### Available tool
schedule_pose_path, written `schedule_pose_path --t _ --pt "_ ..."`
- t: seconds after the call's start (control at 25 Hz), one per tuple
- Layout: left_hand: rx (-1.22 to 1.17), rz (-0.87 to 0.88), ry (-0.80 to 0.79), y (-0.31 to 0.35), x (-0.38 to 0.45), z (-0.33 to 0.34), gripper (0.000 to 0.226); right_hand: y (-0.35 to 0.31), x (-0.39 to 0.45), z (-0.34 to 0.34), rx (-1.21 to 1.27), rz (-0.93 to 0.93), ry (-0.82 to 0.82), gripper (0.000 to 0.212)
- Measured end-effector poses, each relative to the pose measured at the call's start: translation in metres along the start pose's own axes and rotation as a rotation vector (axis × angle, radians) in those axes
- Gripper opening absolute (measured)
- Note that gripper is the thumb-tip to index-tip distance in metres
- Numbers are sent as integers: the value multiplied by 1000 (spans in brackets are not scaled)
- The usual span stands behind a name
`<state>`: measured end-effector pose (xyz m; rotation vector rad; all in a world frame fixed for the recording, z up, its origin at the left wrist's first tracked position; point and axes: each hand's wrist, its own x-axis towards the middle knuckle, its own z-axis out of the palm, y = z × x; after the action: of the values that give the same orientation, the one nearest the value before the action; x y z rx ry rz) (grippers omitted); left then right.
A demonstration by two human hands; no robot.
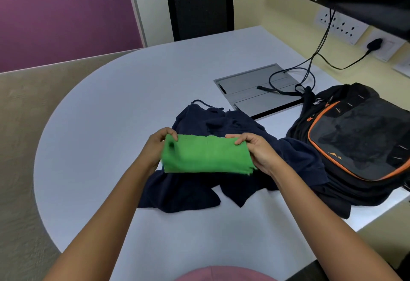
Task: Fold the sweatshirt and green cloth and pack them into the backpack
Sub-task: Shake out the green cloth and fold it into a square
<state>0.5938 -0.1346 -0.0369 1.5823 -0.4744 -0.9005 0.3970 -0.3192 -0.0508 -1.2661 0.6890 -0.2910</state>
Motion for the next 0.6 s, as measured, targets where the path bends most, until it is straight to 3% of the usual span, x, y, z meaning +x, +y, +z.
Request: schedule_pose_path --t 0.08,0.24,0.44,0.52,0.6 --pt "97 56 21 -1 2 1 52 1 4 2 -100 -46 44 47" --pt "37 101 -21 3 -2 -1 50 -1 9 -1 -128 -114 123 53" --pt "17 46 -113 -2 -17 -18 46 7 7 -5 -217 -113 68 39" --pt "117 -29 -9 -16 -18 -27 36 22 10 -4 -369 -93 80 36" --pt "158 -92 145 -29 -18 -35 31 42 13 -9 -487 -55 203 32"
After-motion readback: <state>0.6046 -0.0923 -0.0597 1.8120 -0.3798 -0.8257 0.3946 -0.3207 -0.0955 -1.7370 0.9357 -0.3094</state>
